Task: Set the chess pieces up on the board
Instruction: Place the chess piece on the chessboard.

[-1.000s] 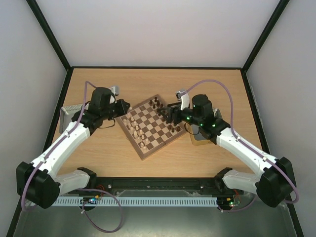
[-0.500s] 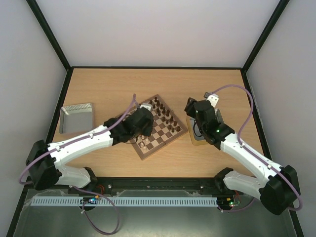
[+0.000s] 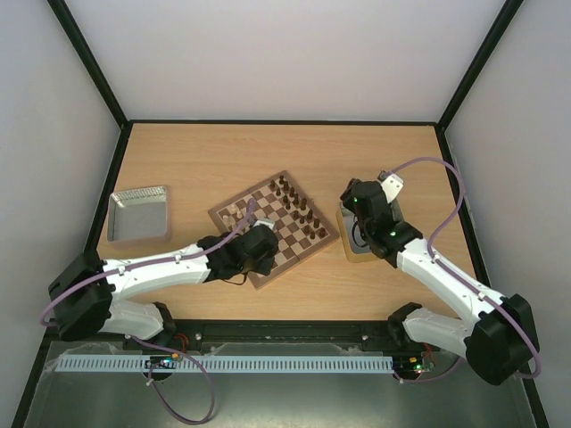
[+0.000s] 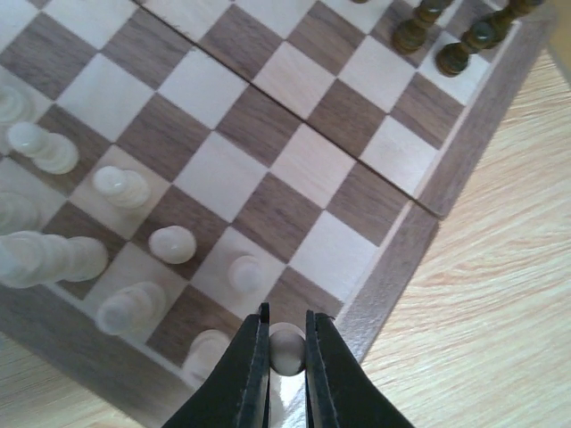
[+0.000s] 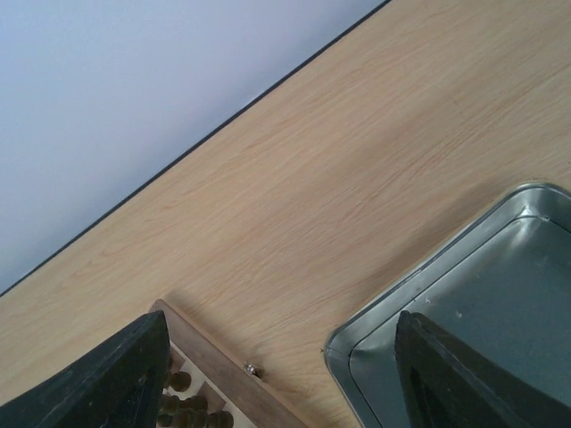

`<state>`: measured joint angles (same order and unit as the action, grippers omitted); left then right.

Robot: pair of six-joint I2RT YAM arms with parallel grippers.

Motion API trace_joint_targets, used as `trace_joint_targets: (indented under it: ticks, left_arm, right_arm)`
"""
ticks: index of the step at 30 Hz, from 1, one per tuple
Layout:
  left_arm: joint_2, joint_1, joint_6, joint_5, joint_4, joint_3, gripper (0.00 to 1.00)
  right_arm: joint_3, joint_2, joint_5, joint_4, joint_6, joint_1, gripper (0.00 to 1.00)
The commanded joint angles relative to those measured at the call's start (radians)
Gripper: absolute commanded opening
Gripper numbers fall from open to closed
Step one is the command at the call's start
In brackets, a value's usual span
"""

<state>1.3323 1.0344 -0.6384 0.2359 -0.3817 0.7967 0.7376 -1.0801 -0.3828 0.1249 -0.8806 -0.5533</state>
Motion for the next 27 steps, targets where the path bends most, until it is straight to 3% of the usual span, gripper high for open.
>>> trace_joint_targets:
  ticks: [1,11,27]
  left_arm:
    - [0.007,0.019,-0.001,-0.028,0.096,-0.027,0.02]
    - [0.087,0.06,0.01,0.007,0.166,-0.063,0.03]
    - [0.16,0.098,-0.031,0.158,0.123,-0.039,0.03]
  right_arm:
    - [-0.015,-0.018,0.006,0.023,-0.037,0.01,0.68]
    - [-0.02,-0.041,0.031,0.022,-0.046,0.021,0.68]
    - [-0.024,-0.067,0.061,0.021,-0.048,0.035,0.68]
